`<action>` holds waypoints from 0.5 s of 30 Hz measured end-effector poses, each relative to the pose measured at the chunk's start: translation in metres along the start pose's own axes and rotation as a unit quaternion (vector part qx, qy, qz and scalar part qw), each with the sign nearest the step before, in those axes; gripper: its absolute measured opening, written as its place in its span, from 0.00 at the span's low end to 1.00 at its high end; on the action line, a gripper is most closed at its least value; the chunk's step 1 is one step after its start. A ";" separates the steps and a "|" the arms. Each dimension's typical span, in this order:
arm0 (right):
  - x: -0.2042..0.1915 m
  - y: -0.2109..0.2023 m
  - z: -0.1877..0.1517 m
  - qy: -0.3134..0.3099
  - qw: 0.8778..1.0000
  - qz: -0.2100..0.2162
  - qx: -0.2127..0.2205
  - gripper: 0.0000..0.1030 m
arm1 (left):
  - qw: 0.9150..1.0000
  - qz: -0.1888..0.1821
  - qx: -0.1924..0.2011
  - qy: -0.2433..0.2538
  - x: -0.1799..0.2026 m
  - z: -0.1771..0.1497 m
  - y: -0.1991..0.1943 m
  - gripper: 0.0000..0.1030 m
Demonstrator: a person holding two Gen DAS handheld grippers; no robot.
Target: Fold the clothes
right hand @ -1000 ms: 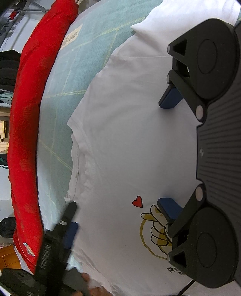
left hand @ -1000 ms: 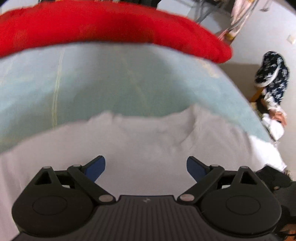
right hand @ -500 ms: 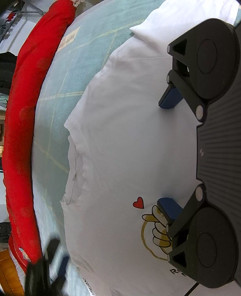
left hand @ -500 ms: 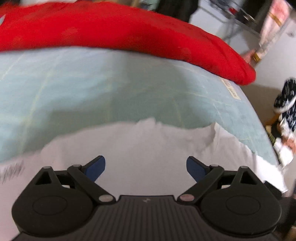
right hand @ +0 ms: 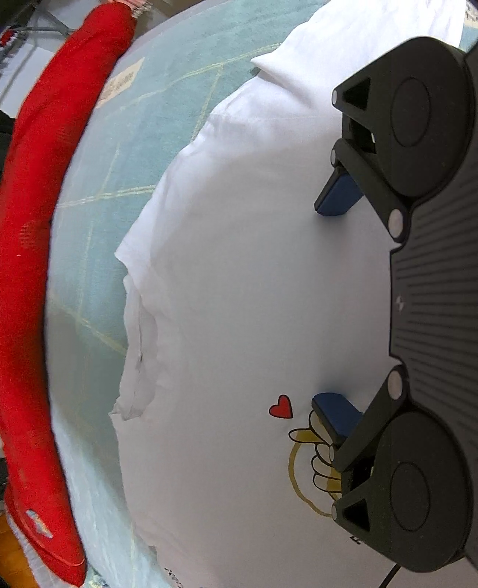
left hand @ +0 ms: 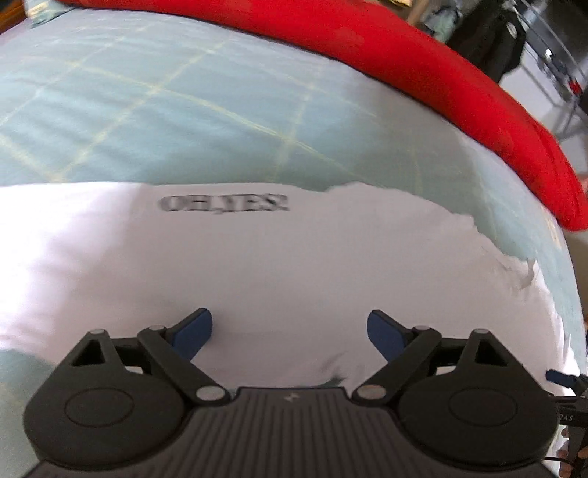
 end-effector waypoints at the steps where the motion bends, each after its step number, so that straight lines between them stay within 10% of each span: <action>1: -0.001 -0.004 0.002 0.004 1.000 0.000 0.000 1.00 | 1.000 0.002 0.002 -0.003 -0.006 -0.001 -0.002 0.88; 15: -0.123 -0.028 0.049 -0.015 0.992 0.114 0.053 1.00 | 0.998 0.027 0.036 -0.048 -0.092 -0.012 -0.036 0.88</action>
Point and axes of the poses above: each gripper's, at about its wrist camera, not at the fingertips, and y roughly the way its jaws point, x to its right, z to its top, the point moved 7 cm from there along y, roughly the way its jaws point, and after that the axes turned 12 degrees about -x, right-handed, at the moved point
